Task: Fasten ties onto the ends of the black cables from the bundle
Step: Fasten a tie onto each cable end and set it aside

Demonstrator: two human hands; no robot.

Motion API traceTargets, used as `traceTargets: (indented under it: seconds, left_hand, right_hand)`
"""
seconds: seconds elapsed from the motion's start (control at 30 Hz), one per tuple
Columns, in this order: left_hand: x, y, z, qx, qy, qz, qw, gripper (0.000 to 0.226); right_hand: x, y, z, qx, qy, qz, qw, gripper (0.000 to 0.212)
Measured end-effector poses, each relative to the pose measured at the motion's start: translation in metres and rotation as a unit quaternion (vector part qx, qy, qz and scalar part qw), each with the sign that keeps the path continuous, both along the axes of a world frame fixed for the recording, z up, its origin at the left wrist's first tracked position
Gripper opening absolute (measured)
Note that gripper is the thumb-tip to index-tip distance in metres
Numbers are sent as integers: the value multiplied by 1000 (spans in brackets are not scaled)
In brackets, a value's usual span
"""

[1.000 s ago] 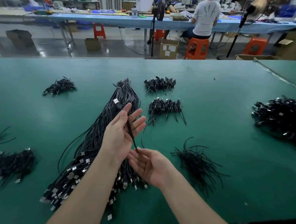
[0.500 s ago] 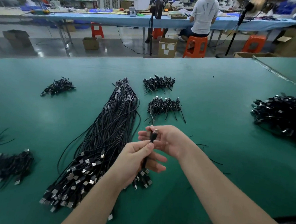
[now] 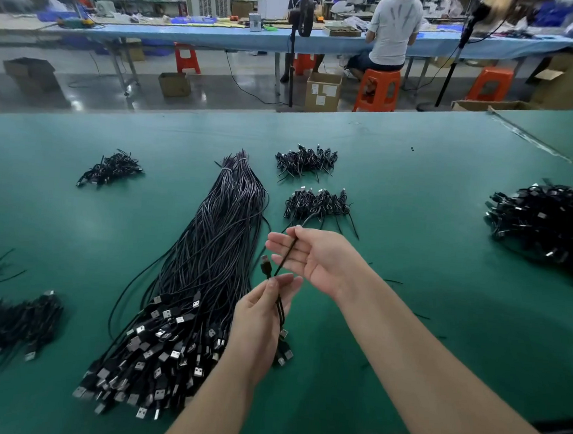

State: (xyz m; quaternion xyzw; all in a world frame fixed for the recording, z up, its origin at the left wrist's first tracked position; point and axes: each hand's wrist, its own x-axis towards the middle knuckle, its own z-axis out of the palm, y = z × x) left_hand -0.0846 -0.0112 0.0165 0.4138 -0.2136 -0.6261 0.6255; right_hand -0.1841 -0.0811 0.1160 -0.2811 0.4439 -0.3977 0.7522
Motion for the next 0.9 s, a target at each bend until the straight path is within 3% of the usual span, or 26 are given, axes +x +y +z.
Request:
traceTargets:
  seconds: [0.17,0.37,0.53,0.67,0.9]
  left_hand:
    - [-1,-8,10,16,-17,30,999,28]
    - [-2,-23,22,13,58,71,996,29]
    - [20,-31,33,72,106,122,984,33]
    - [36,-43,49,59,148,147,976,37]
    - [39,-46,68,4,132,172,976,29]
  right_hand:
    - [6,6,3,-31,-20,-31,999,24]
    - [16,21,2,-77,-76,-22,994,21]
    - [15,37,-14,-92,-123,20,988,23]
    - [9,44,-36,-39,-121,-28,991,25]
    - [15,64,-56,79,-170,-49,981,20]
